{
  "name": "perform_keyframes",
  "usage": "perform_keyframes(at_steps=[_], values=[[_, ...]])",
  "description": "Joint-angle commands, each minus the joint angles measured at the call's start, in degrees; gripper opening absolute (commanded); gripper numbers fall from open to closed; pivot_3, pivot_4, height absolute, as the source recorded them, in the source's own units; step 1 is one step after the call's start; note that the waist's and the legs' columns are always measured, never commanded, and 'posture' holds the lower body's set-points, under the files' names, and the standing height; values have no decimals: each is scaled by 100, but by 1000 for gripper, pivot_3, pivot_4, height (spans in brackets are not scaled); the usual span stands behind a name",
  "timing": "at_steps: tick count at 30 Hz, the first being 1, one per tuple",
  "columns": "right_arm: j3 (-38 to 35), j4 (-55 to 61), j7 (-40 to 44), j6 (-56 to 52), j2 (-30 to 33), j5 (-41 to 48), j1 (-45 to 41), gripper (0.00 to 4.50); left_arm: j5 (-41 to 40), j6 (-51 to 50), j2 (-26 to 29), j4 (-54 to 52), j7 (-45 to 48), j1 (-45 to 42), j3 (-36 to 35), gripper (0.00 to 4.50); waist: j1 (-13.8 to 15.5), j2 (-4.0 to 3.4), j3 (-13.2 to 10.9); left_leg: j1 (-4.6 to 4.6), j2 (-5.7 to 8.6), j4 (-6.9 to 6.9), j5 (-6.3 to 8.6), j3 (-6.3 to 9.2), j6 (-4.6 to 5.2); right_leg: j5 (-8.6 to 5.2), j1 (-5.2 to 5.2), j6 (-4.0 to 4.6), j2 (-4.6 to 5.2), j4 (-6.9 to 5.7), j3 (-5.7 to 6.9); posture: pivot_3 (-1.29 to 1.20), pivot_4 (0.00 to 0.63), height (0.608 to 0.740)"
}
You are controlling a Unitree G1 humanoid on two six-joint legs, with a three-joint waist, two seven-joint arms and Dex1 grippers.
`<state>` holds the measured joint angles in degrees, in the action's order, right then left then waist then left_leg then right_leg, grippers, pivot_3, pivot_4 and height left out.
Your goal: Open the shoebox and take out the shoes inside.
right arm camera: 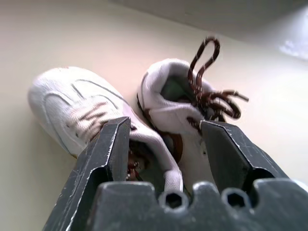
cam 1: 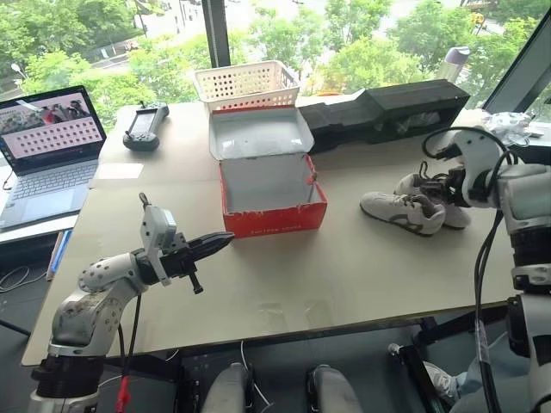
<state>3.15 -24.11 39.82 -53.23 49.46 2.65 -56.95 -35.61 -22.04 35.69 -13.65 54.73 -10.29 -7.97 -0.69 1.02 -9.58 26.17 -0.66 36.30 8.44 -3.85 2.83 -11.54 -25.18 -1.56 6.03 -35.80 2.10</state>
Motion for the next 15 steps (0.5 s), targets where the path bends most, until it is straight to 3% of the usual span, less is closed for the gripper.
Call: perform_keyframes(at_steps=[1,5,10,15], values=[[-354,396,91,-202,107,224,-245,2876,28,124,49,-121,6,-31,-120,0,4,0,0,0,0,0,0,0,0,-2,1,4,1,0,0,0,150,732],[-1027,1156,56,-403,-356,895,-191,2876,65,140,16,-109,-93,-16,-176,0,2,0,0,0,0,0,0,0,0,-1,0,4,2,-1,0,0,150,732],[-1608,2090,-784,-19,-1144,1008,604,2876,54,144,-47,-218,-243,89,-219,0,-1,-1,2,-3,-10,0,1,1,-1,15,3,-18,-10,-6,-1,0,150,732],[-1418,2820,-1694,906,-1669,505,1860,2876,77,200,-113,-294,-492,176,-365,0,94,-1,1,3,-5,4,1,-3,0,15,1,-19,-1,-4,2,0,150,732]])
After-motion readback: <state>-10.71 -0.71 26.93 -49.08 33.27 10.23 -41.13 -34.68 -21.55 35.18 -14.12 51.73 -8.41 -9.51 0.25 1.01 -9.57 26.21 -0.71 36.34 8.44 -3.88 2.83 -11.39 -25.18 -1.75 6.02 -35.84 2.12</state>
